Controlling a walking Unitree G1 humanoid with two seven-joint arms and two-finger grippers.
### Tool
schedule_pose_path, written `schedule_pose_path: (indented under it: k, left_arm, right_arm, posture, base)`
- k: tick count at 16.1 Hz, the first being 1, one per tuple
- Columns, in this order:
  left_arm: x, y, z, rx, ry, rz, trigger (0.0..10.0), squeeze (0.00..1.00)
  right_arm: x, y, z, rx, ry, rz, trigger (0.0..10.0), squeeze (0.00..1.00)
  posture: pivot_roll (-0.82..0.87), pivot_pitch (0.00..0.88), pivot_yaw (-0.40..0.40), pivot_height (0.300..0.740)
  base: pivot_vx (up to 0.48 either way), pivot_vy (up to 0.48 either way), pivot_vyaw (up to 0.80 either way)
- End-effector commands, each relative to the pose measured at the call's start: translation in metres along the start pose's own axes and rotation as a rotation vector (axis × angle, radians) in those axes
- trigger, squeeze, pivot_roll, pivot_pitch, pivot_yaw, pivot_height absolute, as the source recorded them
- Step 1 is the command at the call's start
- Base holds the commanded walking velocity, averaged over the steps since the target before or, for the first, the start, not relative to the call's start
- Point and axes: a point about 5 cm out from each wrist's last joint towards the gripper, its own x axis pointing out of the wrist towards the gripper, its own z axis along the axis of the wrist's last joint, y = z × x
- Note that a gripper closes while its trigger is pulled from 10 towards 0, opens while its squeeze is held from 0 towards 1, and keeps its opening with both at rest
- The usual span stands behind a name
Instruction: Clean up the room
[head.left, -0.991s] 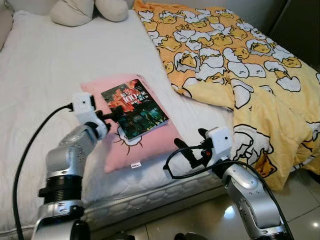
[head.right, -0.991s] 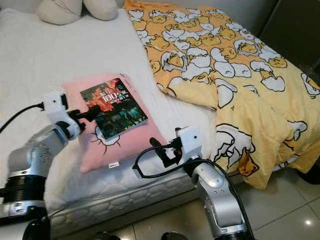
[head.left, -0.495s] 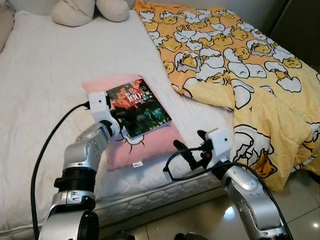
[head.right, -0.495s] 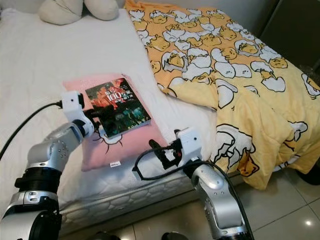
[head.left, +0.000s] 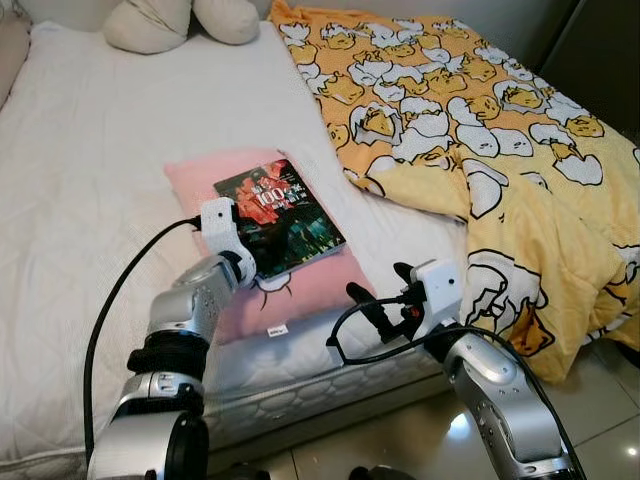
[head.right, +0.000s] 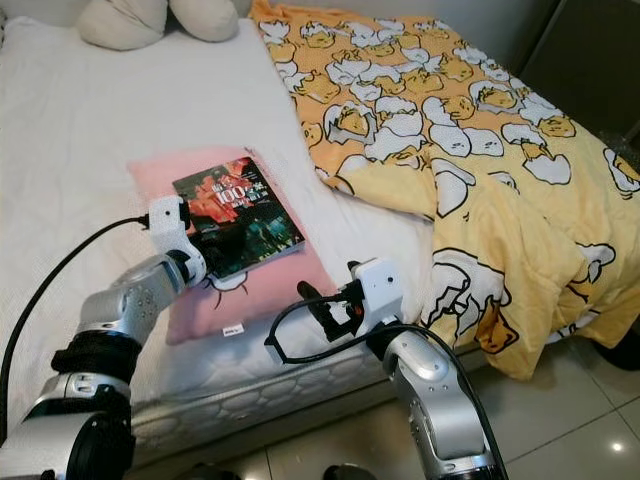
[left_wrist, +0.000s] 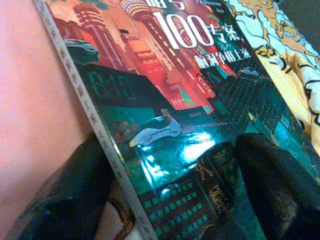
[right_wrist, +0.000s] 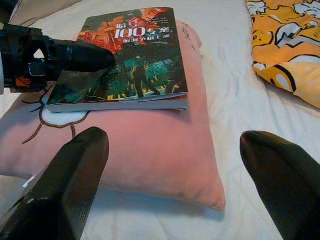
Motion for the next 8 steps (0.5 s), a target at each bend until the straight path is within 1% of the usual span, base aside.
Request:
schedule_pose_path:
  k: [1,5,8]
  left_arm:
    - [0.0053,-0.0064,-0.0024,-0.002,0.013,-0.013,0.0,0.00]
    - [0.0086,-0.0049,0.0006,-0.015,-0.007,-0.025,0.0,0.00]
    - [0.0094,-0.0002,-0.0052,-0.023,0.030,-0.008,0.0,0.00]
  right_arm:
    - [-0.0009,-0.0022,0.0046,-0.010,-0.018,0.004,10.0,0.00]
    - [-0.0014,-0.0026,0.0041,-0.006,-0.020,-0.001,10.0,0.00]
    - [-0.0001,-0.0010,0.0043,0.016,-0.032,0.018,10.0,0.00]
  posture:
    - [-0.11,0.025,-0.045,0.740]
    - [-0.12,0.018,-0.038,0.740]
    - [-0.11,0.007,-0.037,0.740]
  base:
    - [0.000,0.000,0.00]
    - [0.000,0.000,0.00]
    - [0.000,0.000,0.00]
